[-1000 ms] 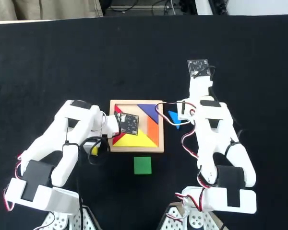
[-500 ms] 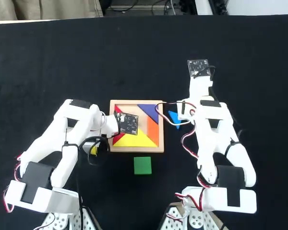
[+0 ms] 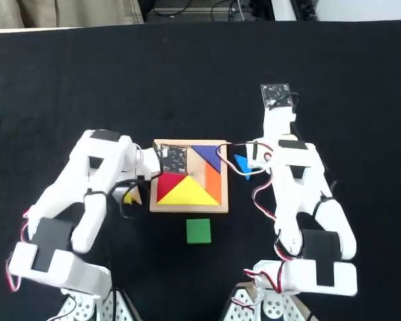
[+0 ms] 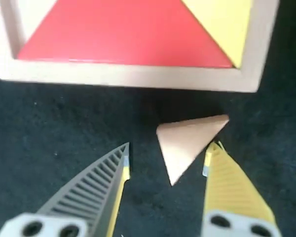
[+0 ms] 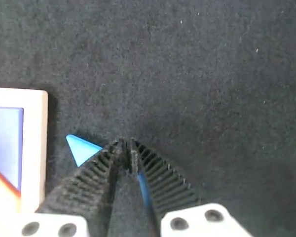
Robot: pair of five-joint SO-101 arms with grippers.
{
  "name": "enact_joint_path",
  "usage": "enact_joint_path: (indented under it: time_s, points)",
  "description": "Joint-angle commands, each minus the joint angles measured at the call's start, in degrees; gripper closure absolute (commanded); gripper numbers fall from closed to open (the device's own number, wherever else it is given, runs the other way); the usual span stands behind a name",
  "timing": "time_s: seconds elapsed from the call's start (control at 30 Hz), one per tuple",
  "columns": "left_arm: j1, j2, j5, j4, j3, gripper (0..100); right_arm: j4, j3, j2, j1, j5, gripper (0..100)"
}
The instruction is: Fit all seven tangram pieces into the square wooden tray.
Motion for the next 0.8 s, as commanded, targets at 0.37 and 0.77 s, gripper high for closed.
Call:
enact_joint_path:
  time_s: [0.37,0.77]
  points:
    - [5.1,4.9,-12.0,0.2,-5.6,76,0.5,-5.4,2.2,-0.5,0.1,98.3]
    - [2.9,4.6,-12.1,0.4,-4.3,76,0.5,-5.4,2.2,-0.5,0.1,98.3]
